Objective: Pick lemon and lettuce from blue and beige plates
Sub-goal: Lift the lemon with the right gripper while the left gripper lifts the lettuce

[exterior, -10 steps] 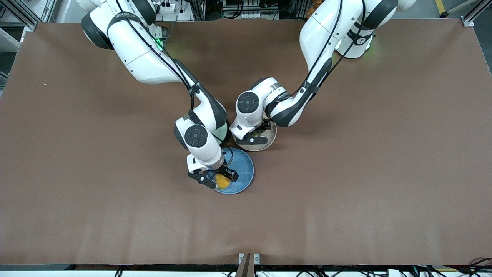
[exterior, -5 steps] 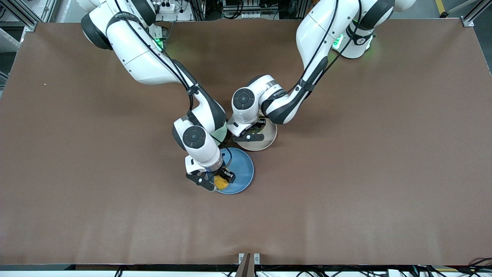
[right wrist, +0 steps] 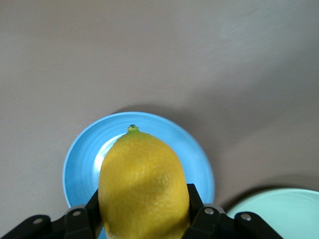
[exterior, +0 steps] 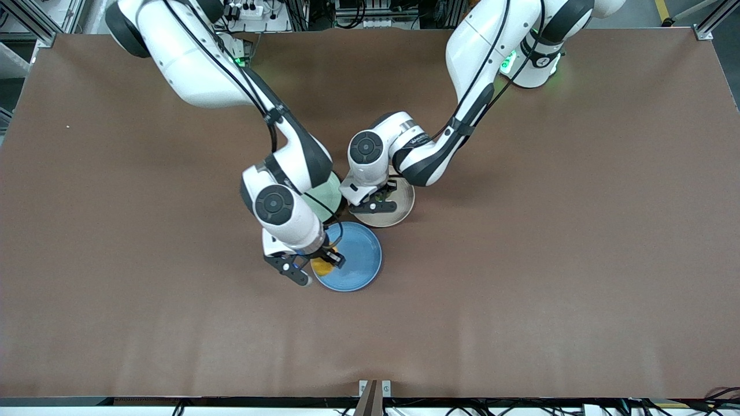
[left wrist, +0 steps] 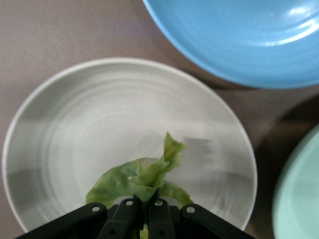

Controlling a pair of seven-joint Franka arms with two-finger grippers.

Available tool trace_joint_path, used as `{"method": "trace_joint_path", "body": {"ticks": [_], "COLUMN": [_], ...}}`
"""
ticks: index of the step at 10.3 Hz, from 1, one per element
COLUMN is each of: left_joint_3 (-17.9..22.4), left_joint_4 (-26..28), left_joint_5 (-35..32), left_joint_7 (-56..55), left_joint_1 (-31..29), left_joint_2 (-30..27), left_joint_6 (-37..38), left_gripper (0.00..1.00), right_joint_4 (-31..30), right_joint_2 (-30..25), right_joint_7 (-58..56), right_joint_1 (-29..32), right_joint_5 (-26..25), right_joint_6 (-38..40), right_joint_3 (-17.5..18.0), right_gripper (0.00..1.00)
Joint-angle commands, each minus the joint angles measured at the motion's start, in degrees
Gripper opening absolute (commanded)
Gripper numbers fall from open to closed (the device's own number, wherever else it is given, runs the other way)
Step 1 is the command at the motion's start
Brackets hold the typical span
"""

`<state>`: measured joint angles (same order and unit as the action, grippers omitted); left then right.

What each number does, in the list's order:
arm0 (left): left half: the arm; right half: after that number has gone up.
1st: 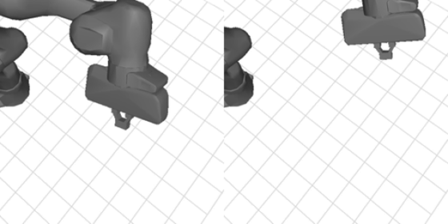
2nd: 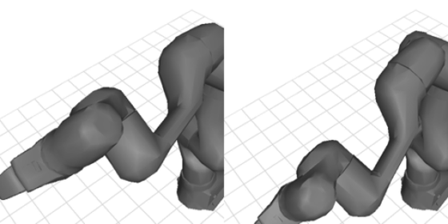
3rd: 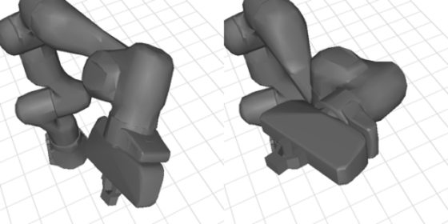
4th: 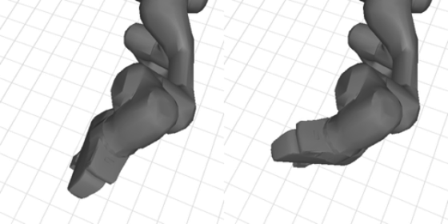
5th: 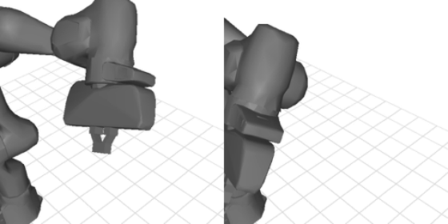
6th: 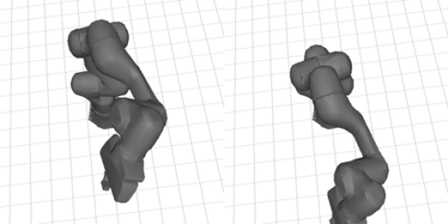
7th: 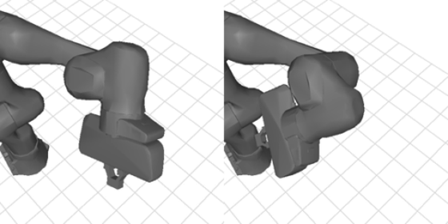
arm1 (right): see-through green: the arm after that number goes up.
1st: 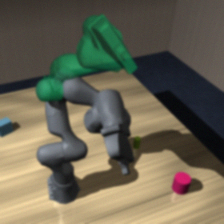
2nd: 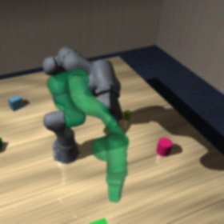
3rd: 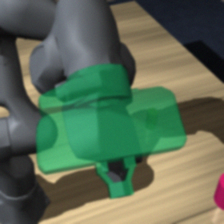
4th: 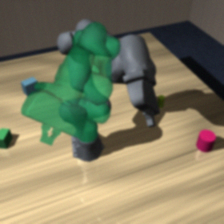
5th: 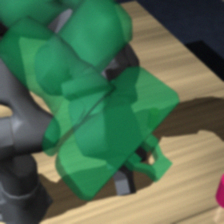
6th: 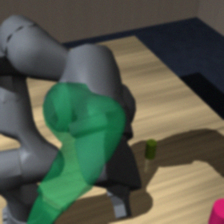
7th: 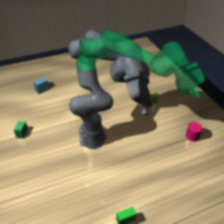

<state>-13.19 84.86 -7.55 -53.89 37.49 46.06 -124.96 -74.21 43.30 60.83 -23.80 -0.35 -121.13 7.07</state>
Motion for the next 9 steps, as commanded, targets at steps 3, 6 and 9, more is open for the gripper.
{"method": "trace_joint_path", "body": {"ticks": [3,6,9], "left_joint_3": [0.18,0.18,0.27], "left_joint_4": [0.83,1.00,1.09], "left_joint_5": [-1.59,-1.77,-1.94], "left_joint_7": [-1.48,1.84,8.78], "left_joint_1": [-3.63,-10.83,-19.70], "left_joint_2": [-7.99,-10.72,-10.73], "left_joint_6": [8.32,12.09,13.42], "left_gripper": [0.00,0.00,0.00], "right_joint_4": [-23.83,-31.33,-33.71], "right_joint_2": [-19.02,-25.63,-26.43], "right_joint_7": [-19.74,-38.10,-49.02], "right_joint_1": [9.70,17.98,19.74], "right_joint_5": [0.88,0.36,0.27], "right_joint_6": [1.25,2.91,1.87], "right_joint_3": [0.84,-0.30,-4.87], "right_gripper": [0.32,0.33,0.35]}}
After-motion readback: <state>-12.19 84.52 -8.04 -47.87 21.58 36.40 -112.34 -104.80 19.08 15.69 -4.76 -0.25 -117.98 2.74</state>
